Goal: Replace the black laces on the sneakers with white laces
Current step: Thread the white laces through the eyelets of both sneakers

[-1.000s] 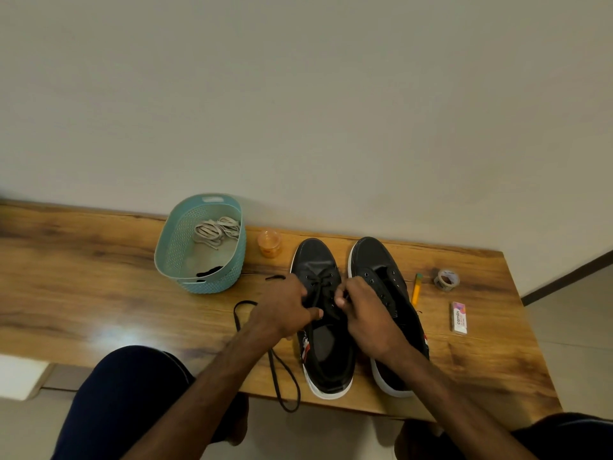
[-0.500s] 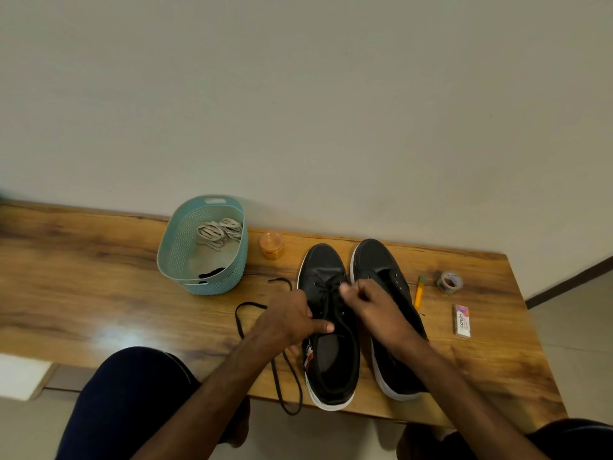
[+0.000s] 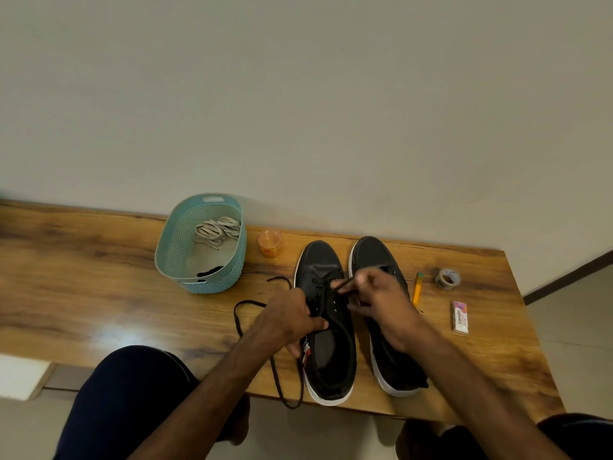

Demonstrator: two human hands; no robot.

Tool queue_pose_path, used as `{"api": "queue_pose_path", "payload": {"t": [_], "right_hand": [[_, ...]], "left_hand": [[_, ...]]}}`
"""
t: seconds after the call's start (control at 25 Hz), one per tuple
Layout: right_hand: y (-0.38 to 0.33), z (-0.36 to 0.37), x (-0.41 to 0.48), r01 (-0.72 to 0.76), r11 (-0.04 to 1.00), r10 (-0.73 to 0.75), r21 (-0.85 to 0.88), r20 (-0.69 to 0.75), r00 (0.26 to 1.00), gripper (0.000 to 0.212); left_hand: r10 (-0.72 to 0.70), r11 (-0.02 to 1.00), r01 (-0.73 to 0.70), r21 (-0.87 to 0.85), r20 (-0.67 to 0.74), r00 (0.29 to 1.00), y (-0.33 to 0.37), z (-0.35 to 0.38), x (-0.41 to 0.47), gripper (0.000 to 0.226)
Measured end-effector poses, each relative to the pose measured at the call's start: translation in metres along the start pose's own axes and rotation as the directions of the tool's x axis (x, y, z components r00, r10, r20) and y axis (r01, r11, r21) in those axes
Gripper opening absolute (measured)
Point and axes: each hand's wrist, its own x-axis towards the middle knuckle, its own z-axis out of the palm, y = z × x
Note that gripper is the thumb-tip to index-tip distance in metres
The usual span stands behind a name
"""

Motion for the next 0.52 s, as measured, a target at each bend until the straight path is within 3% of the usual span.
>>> {"api": "queue_pose_path", "payload": {"t": [0.04,0.08,0.16,0.24,0.28,0.4,0.48,0.52], "right_hand": [[-0.006,-0.008,0.001,-0.021,0.990,0.025,0.140,-0.026,0.999,0.016],[-0.010,-0.015,0.002,0.036,0.998,-0.032,0.046,-0.086,0.996,0.015],[-0.008,-0.022,0.004,0.188,0.897,-0.275,-0.400,-0.171,0.946,0.008],[-0.002,-0.018,0.003,0.313,0.739,-0.446,-0.597,-0.084,0.891,0.019],[0.002,-0.011,0.002,0.369,0.671,-0.472,-0.644,0.013,0.882,0.025],[0.016,0.010,-0.003,0.408,0.469,-0.367,-0.784,0.248,0.897,0.032],[0.022,0.013,-0.002,0.375,0.412,-0.373,-0.831,0.222,0.901,0.021],[0.021,0.012,-0.001,0.366,0.446,-0.397,-0.816,0.186,0.899,0.012]], "left_hand": [[-0.003,1.000,0.003,-0.001,0.003,1.000,0.000,0.000,0.000,0.023],[0.017,1.000,-0.017,0.023,-0.014,1.000,0.000,0.001,-0.001,0.022],[0.079,0.986,-0.063,0.158,-0.102,0.992,0.001,0.008,-0.004,0.025],[0.122,0.939,-0.049,0.340,-0.196,0.973,-0.001,0.021,-0.006,0.049],[0.124,0.919,-0.032,0.393,-0.211,0.970,-0.002,0.026,-0.006,0.056],[0.085,0.891,0.008,0.454,-0.183,0.979,-0.002,0.035,-0.006,0.069],[0.045,0.855,0.048,0.516,-0.165,0.985,-0.001,0.038,-0.004,0.077],[0.012,0.844,0.075,0.531,-0.158,0.987,0.000,0.040,-0.006,0.079]]}}
